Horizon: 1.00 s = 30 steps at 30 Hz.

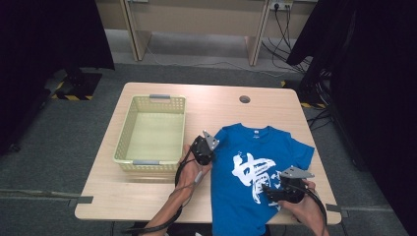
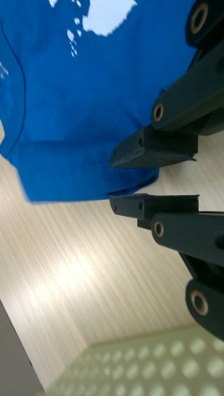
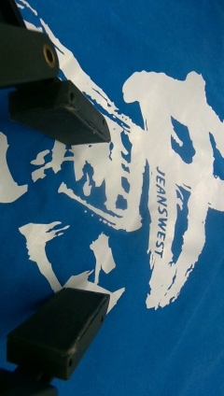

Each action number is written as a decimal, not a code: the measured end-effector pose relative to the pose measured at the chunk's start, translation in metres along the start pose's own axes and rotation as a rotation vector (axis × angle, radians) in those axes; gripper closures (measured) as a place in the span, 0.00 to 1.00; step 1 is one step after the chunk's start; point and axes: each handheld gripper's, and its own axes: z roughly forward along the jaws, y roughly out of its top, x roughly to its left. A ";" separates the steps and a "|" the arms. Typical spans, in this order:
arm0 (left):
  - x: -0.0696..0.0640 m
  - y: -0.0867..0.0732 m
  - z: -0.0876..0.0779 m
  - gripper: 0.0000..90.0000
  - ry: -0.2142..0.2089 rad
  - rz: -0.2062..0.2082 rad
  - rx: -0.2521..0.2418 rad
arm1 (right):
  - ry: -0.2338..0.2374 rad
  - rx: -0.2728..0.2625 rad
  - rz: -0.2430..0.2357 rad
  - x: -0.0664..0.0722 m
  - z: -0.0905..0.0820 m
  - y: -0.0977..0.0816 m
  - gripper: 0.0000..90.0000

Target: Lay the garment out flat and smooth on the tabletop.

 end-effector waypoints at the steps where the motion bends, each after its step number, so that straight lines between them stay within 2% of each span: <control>1: 0.002 -0.002 -0.002 0.83 0.010 -0.006 0.000 | 0.001 0.000 0.000 0.000 0.000 0.000 0.21; 3: 0.005 -0.005 -0.005 0.81 0.013 -0.011 0.009 | 0.000 0.000 0.000 0.000 0.000 0.000 0.21; 6: 0.001 -0.006 -0.009 0.77 0.010 -0.008 0.003 | 0.000 0.000 0.001 0.000 0.000 0.000 0.21; 10: -0.007 0.002 -0.009 0.64 -0.001 -0.005 -0.018 | -0.001 0.000 -0.001 0.000 0.000 0.000 0.21; 15: -0.014 0.015 0.004 0.55 -0.013 -0.008 -0.027 | -0.002 0.000 -0.001 0.000 0.000 0.000 0.21; 18: -0.017 0.020 0.014 0.51 -0.045 -0.042 -0.019 | -0.001 0.001 0.001 0.000 0.000 0.000 0.21; 21: -0.018 0.023 0.025 0.49 -0.059 -0.050 -0.019 | -0.001 0.001 0.001 0.000 0.000 0.000 0.21; 25: -0.015 0.024 0.039 0.46 -0.040 -0.069 0.019 | -0.002 0.000 0.002 0.001 0.000 0.000 0.21; 28: -0.007 0.020 0.045 0.44 0.020 -0.075 0.080 | -0.001 -0.001 0.003 0.001 0.000 0.000 0.21; 29: -0.004 0.018 0.045 0.43 0.031 -0.084 0.101 | -0.001 -0.003 0.003 0.001 0.000 -0.001 0.21; 30: -0.002 0.015 0.045 0.42 0.036 -0.093 0.103 | 0.000 -0.004 0.001 0.000 0.000 -0.001 0.21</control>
